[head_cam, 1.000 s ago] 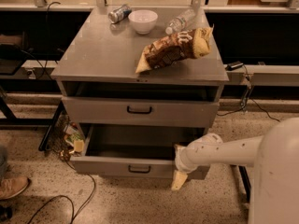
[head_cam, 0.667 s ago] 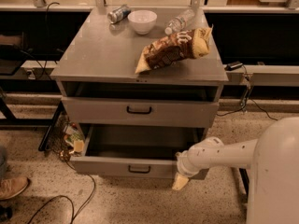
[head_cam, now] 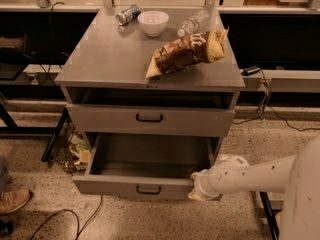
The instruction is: Open middle drawer
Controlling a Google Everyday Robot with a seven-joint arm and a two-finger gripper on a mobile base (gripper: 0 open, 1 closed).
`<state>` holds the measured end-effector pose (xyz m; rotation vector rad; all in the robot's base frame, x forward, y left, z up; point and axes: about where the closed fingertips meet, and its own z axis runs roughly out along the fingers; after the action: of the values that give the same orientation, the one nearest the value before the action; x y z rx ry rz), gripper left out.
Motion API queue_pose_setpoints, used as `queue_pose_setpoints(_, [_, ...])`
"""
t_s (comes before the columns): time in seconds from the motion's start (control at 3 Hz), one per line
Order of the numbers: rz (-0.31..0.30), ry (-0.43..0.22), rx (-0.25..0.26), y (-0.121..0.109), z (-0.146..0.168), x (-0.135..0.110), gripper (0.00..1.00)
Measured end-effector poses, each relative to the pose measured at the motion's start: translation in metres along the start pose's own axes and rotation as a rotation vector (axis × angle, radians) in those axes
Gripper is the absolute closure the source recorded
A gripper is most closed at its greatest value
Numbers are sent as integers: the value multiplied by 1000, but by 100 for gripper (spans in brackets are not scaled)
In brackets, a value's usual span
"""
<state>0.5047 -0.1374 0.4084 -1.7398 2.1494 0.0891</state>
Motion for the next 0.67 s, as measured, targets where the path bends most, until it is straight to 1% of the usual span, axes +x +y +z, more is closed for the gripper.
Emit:
queue_pose_setpoints(0.33, [53,-13,-36,37,-10,8,89])
queue_pose_setpoints(0.67, [79,-24,-56,55,-13,10,100])
